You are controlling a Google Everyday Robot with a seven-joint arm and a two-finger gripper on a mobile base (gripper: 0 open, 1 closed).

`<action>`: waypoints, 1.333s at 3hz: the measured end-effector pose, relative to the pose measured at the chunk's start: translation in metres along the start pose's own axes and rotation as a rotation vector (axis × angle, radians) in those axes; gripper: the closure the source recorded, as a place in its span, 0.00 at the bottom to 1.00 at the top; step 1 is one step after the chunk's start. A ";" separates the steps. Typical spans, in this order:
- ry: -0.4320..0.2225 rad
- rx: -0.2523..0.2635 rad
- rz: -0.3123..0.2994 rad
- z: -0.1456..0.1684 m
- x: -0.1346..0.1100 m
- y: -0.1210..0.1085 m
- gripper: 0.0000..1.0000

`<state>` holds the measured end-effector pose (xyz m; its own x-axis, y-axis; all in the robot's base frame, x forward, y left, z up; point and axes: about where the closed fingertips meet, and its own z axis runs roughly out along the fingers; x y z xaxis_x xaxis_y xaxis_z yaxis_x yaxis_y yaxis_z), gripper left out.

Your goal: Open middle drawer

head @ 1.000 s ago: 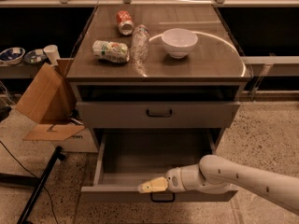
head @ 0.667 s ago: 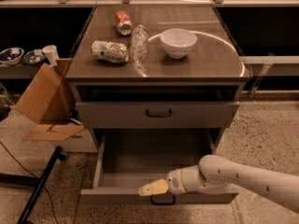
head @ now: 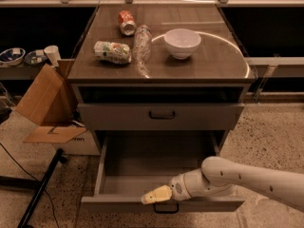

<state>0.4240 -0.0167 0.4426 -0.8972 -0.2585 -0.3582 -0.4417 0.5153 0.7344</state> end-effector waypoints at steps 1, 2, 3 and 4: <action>0.041 0.001 0.009 -0.004 0.010 0.004 0.00; 0.056 0.002 0.014 -0.008 0.013 0.007 0.00; 0.010 0.028 0.013 -0.028 0.016 0.018 0.00; -0.095 0.047 0.002 -0.047 0.004 0.027 0.00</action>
Offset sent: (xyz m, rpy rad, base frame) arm -0.0727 -0.0402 0.0285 -0.1035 0.1474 0.0999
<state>0.4087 -0.0418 0.4881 -0.8935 -0.1798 -0.4115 -0.4376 0.5543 0.7080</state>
